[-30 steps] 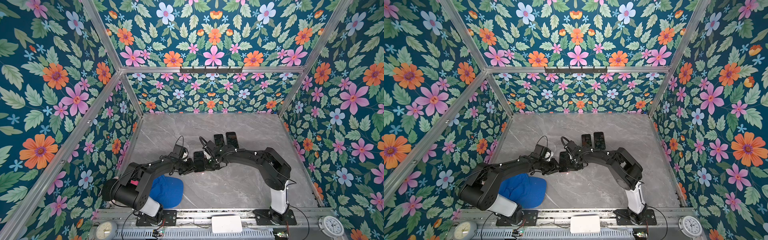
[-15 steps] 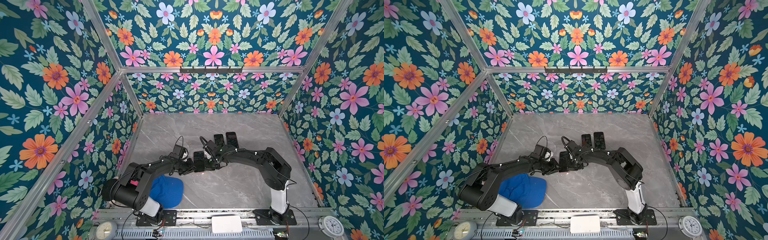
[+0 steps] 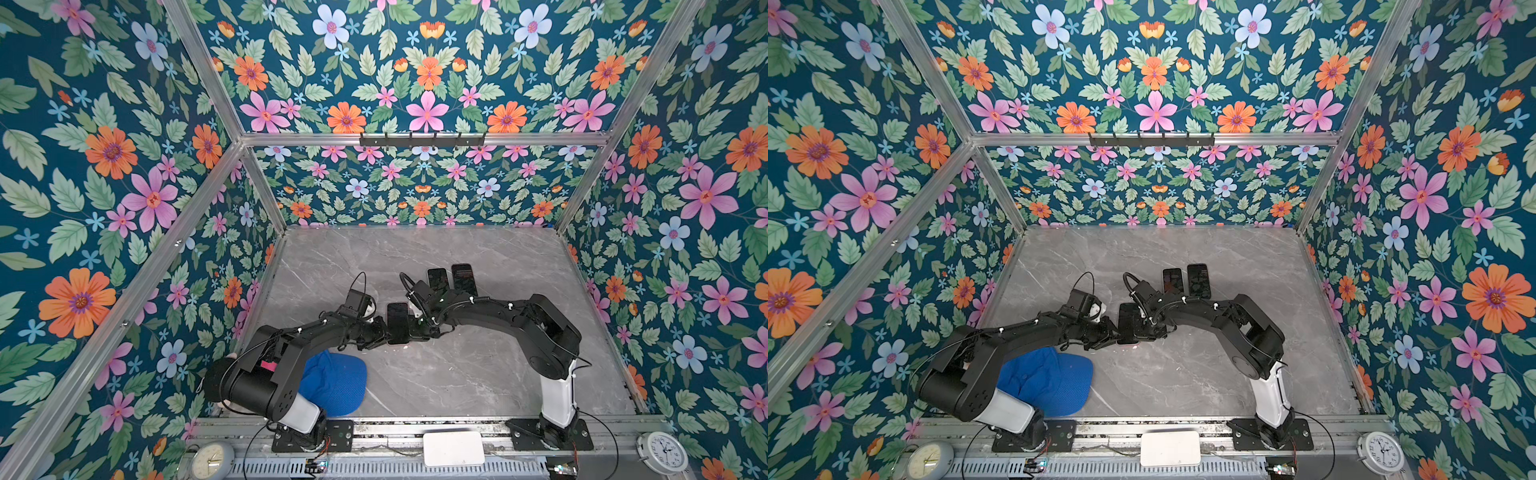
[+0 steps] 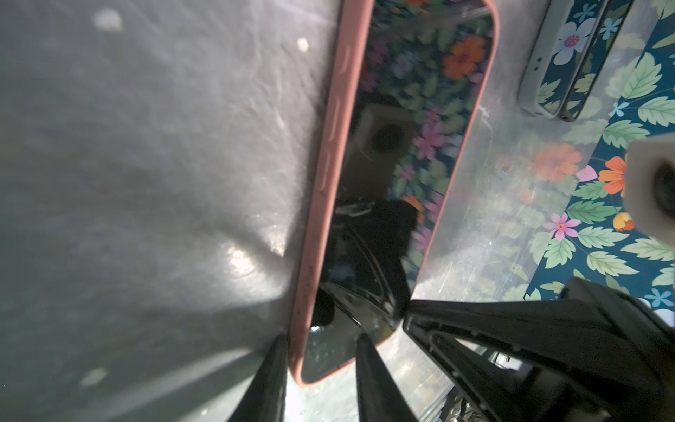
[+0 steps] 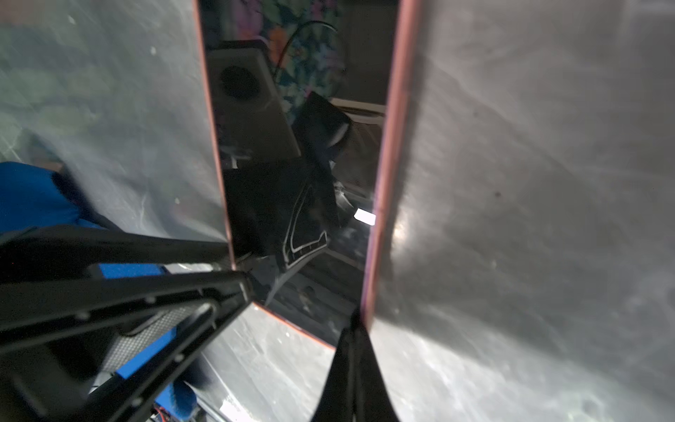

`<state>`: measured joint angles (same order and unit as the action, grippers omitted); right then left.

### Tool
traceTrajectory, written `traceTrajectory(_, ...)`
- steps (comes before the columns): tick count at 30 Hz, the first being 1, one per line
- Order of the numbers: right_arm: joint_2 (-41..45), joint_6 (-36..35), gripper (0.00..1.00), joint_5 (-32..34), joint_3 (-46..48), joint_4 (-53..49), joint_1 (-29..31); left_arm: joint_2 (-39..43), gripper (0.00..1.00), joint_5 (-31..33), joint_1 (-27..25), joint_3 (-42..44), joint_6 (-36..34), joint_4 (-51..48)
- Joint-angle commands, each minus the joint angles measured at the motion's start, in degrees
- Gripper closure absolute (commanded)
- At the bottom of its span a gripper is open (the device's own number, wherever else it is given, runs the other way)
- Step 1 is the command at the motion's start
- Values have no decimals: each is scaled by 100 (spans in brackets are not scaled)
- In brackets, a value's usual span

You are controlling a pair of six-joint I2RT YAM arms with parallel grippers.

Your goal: Put the phone into the phone case

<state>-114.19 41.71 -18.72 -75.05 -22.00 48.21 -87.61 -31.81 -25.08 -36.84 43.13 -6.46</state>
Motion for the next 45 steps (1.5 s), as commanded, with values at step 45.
traceTrajectory(45,-480,-814,60,389,-802,5,-694,-1152,53,422,345,-1487,-1251,-823)
